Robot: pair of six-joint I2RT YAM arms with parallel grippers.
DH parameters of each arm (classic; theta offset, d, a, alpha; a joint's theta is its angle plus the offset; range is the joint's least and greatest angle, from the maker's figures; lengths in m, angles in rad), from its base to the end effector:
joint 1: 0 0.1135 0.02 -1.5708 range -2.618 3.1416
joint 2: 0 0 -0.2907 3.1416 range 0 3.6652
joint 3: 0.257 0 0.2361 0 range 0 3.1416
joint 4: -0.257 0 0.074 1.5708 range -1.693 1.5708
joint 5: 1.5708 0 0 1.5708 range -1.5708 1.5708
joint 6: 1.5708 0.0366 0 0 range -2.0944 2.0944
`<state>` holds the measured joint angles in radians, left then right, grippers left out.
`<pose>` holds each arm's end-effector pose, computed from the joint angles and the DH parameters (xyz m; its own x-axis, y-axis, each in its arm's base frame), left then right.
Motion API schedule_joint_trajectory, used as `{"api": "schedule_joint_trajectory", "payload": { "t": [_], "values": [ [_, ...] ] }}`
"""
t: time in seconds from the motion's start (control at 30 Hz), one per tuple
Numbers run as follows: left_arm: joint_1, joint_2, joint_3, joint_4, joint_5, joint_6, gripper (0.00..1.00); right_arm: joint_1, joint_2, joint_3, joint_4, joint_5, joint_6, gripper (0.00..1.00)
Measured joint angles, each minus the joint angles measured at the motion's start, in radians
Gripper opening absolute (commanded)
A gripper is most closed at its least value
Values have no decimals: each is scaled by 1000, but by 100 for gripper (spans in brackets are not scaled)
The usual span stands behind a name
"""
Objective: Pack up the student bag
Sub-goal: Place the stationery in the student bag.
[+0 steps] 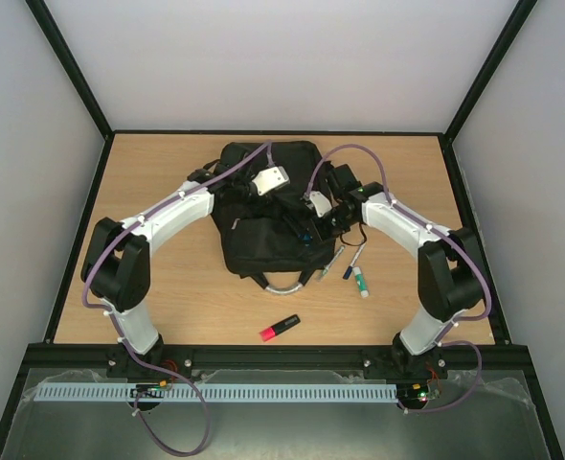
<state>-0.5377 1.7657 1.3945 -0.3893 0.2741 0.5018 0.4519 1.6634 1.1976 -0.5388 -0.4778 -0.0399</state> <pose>0.3299 -0.2083 0.2965 -0.2008 0.6589 -0.7249 0.8647 0.4670 0.1849 0.2940 0.1614 0.2641 -0.7343 -0.3958 -0.5515 -0.6395 0.6759 0.3664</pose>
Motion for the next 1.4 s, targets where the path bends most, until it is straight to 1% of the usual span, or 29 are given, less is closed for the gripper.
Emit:
{"api": "schedule_joint_trajectory", "payload": {
  "t": [0.13, 0.27, 0.3, 0.37, 0.4, 0.47, 0.6, 0.63, 0.7, 0.83, 0.87, 0.9, 1.07, 1.17, 1.27, 1.4],
  "values": [
    [2, 0, 0, -2, 15, -7, 3, 0, 33, 28, 8, 13, 57, 8],
    [3, 0, 0, -6, 33, -8, 3, 1, 74, 106, 35, 51, 124, 9],
    [2, 0, 0, -8, 36, -8, 3, 1, 81, 125, 45, 63, 139, 14],
    [3, 1, 2, -11, 42, -8, 3, 2, 89, 154, 51, 78, 166, 35],
    [4, 2, 8, -13, 45, -8, 3, 2, 89, 165, 50, 87, 180, 43],
    [6, 2, 16, -16, 50, -8, 3, 6, 89, 175, 51, 97, 194, 49],
    [6, 8, 17, -27, 57, -7, 3, 14, 80, 180, 50, 113, 186, 54],
    [6, 10, 17, -28, 59, -7, 3, 14, 73, 174, 50, 117, 179, 53],
    [6, 11, 17, -36, 63, -4, 3, 14, 37, 147, 49, 127, 157, 44],
    [12, 11, 17, -48, 77, -2, 4, 12, -71, 71, 42, 120, 65, 11],
    [16, 11, 17, -51, 85, 0, 4, 12, -99, 52, 42, 115, 37, 4],
    [19, 11, 17, -52, 93, 1, 4, 12, -121, 35, 42, 113, 5, 1],
    [40, 29, 39, -90, 150, 10, 5, 27, -196, -91, 81, 126, -182, 1],
    [53, 42, 51, -108, 185, 11, 5, 58, -203, -157, 121, 151, -290, 1],
    [61, 49, 57, -121, 211, 11, 5, 89, -183, -171, 157, 172, -361, 1],
    [66, 57, 65, -133, 233, 10, 5, 108, -129, -162, 226, 208, -399, 1]
  ]
}}
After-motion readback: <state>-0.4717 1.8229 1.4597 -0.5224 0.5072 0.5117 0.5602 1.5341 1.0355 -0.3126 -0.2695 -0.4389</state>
